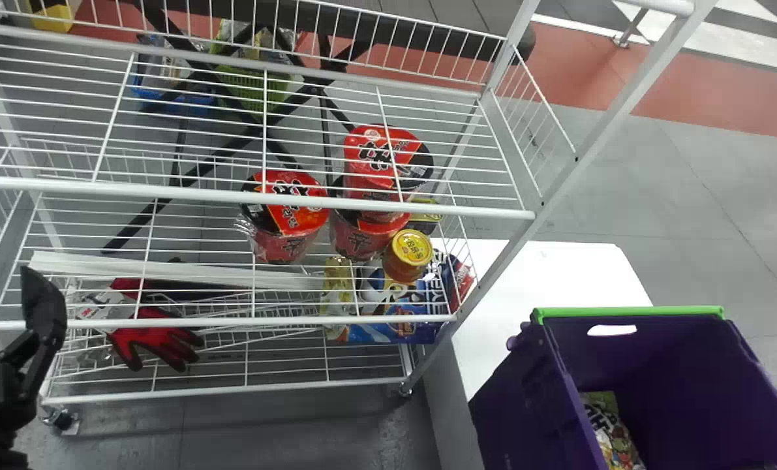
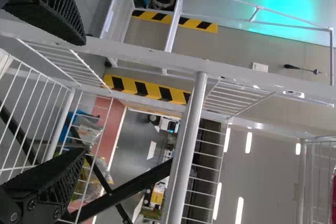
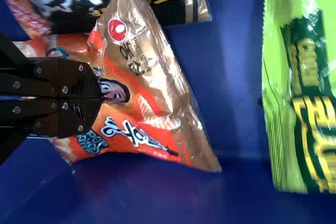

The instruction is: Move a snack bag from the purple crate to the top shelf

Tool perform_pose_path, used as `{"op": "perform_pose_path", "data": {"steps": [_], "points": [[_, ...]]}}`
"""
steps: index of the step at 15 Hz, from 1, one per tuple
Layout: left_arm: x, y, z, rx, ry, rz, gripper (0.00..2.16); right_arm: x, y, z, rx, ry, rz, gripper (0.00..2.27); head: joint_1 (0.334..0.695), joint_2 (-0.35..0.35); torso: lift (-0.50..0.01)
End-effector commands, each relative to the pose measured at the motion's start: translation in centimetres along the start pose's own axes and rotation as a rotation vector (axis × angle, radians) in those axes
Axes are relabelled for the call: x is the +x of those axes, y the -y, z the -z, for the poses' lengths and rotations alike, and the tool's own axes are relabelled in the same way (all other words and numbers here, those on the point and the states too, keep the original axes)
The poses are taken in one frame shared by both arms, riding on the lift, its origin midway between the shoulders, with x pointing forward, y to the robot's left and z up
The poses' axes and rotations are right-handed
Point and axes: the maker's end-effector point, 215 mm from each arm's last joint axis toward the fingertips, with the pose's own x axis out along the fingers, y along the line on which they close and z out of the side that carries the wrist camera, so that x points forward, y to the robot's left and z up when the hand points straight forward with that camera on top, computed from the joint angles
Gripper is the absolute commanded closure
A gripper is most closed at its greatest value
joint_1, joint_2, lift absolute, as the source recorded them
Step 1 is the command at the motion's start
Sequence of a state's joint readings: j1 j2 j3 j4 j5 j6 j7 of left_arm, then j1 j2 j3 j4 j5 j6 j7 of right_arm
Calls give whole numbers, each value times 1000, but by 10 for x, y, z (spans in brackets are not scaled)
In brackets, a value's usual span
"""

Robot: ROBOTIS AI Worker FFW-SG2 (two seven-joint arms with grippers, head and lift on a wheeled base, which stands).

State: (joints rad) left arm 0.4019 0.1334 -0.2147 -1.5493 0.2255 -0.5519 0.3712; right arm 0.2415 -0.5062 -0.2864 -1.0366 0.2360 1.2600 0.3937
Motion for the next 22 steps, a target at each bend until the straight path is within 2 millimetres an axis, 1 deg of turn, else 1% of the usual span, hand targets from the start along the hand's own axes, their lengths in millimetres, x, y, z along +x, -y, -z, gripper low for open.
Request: {"op": "perform_pose_path", "data": {"steps": [1,2,12,19,22], "points": [[0,1,0,-1,1,0,90,-8,-7,5,66,0,-71,2111,695,-350,-432],[0,1,0,-1,1,0,90,-8,-9,5,64,2,-77,2111,695,-350,-427],[0,0,-2,-4,6,-2,90,-5,-5,2,56,23,-72,2111,695,-350,-388],[-1,0,-2,-2,7,-2,90,-5,-5,-4,55,45,-76,2111,695,-350,-360],[-1,-1,-2,-4,8,-5,90,-6,-3,-10,51,66,-75,2111,695,-350,-348]]}}
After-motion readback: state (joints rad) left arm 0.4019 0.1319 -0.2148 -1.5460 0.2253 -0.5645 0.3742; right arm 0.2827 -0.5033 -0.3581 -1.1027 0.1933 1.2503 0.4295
